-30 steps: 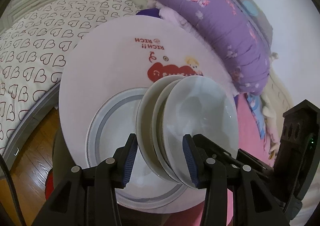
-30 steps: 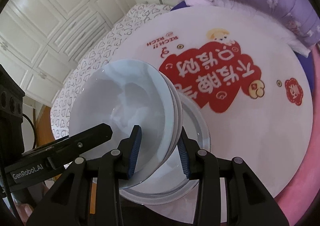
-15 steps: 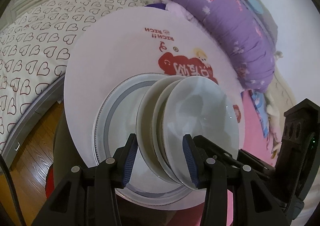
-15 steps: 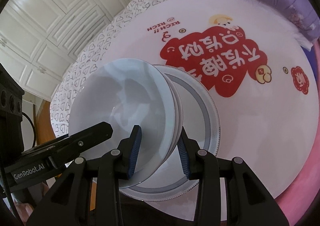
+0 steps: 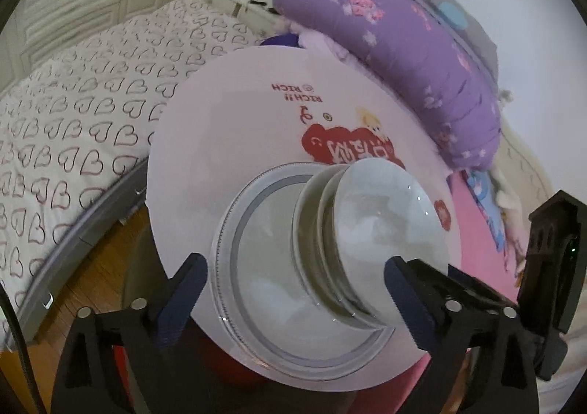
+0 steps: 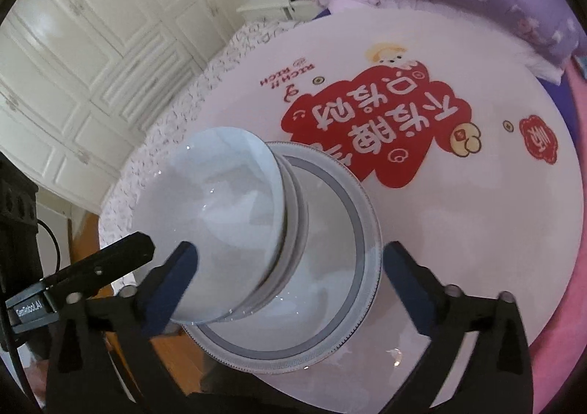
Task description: Organize plates and bowls
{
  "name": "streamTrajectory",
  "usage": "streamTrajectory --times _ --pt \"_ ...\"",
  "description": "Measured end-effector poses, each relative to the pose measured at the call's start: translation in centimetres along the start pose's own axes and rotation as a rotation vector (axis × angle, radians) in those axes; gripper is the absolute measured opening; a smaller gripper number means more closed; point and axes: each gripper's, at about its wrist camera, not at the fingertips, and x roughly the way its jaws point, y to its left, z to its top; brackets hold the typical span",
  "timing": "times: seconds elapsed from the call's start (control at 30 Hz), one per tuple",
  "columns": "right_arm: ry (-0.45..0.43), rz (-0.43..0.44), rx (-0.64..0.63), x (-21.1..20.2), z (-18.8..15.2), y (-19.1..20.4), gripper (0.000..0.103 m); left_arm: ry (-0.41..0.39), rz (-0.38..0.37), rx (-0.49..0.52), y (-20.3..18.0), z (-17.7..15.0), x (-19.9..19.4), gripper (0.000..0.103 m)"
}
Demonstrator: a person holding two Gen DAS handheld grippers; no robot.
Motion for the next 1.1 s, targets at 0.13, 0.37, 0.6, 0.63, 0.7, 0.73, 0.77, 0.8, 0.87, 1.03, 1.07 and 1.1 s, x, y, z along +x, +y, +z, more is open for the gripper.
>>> streamTrajectory --times 0.13,0.37,0.6,0.63,0.7,0.73,0.77,0.8,0.87,1.03,1.07,1.1 --pt "-0.034 0.024 0.019 -0.6 -0.3 -0.2 0.103 -0.028 0.049 0.049 -0.4 -0.8 -0.6 0.102" --pt "-0.174 0.032 0.025 -4.0 -1.0 0.3 0.103 -0.212 0.151 0.139 -2.3 -3.4 -4.2 0.102" --pt "-0.355 -0.03 -0.043 -10.0 -3.8 2.0 0.103 -0.473 0.244 0.23 -5.2 -8.4 -10.2 0.102" --pt "-0.386 -0.042 -0.049 -11.0 -4.6 2.1 0.103 -0.511 0.254 0.235 -5.6 -9.3 -11.1 0.102" --pt "-0.437 -0.052 -0.059 -12.7 -6.0 2.4 0.103 -0.565 0.246 0.241 -6.0 -10.9 -12.7 0.102" --pt "-0.453 -0.058 -0.064 -13.1 -6.4 2.4 0.103 -0.583 0.234 0.245 -6.1 -11.7 -13.4 0.102" --pt "-0.474 -0.073 -0.071 -13.7 -7.0 2.6 0.103 -0.603 0.224 0.248 -6.2 -12.6 -14.1 0.102" --pt "-0.495 -0.089 -0.076 -14.3 -7.7 2.7 0.103 -0.623 0.22 0.254 -6.4 -13.6 -14.8 0.102" --pt "-0.536 -0.11 -0.079 -15.4 -8.8 2.8 0.103 -0.649 0.224 0.262 -6.5 -15.3 -15.6 0.102" --pt "-0.619 -0.154 -0.094 -17.7 -11.5 3.4 0.103 -0.675 0.228 0.289 -6.6 -19.1 -16.7 0.102" --pt "-0.626 -0.157 -0.097 -17.9 -11.8 3.5 0.103 -0.679 0.223 0.289 -6.4 -19.7 -16.8 0.102" --pt "-0.634 -0.16 -0.1 -18.1 -12.2 3.6 0.103 -0.685 0.217 0.29 -6.5 -20.4 -17.1 0.102"
